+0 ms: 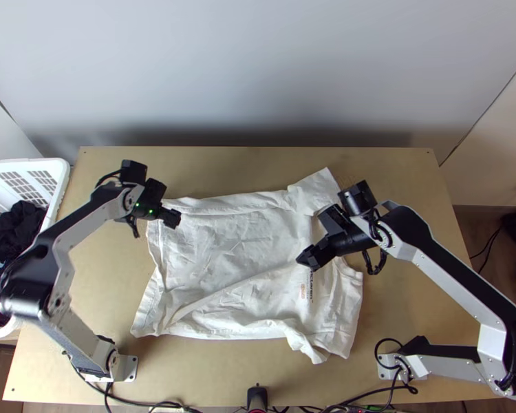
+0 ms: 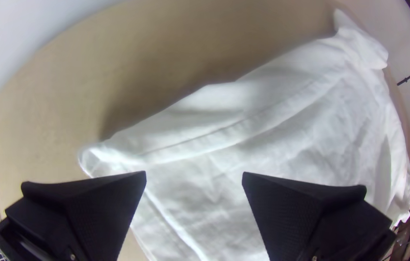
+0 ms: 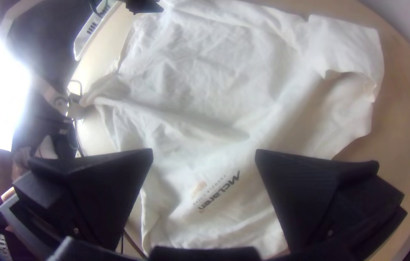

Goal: Fold the t-shirt

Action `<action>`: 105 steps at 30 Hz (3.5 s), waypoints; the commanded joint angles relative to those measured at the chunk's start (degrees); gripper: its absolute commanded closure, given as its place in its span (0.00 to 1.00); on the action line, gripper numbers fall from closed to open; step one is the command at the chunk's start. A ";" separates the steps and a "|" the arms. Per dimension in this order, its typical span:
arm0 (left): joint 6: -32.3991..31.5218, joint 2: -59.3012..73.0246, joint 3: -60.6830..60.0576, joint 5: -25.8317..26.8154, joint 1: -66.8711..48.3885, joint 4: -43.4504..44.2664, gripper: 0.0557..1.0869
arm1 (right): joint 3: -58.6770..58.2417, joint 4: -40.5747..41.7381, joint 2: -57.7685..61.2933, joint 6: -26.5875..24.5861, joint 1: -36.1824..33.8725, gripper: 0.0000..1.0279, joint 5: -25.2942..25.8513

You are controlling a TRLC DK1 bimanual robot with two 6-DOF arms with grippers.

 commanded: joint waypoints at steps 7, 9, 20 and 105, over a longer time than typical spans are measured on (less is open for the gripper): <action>2.23 15.47 14.40 -1.06 4.66 1.04 0.06 | -2.58 0.20 -1.08 0.67 -2.37 0.04 0.32; 1.96 17.58 18.01 -1.59 5.28 0.68 0.06 | -3.10 0.20 -1.52 0.67 -2.90 0.04 0.32; 0.29 26.20 38.75 -4.14 5.72 -2.39 0.06 | -3.28 0.20 -1.35 0.58 -4.13 0.04 0.32; 0.12 -56.33 -30.51 -5.63 -3.34 -26.21 0.06 | -28.24 -2.61 -24.90 -12.69 34.28 0.07 14.74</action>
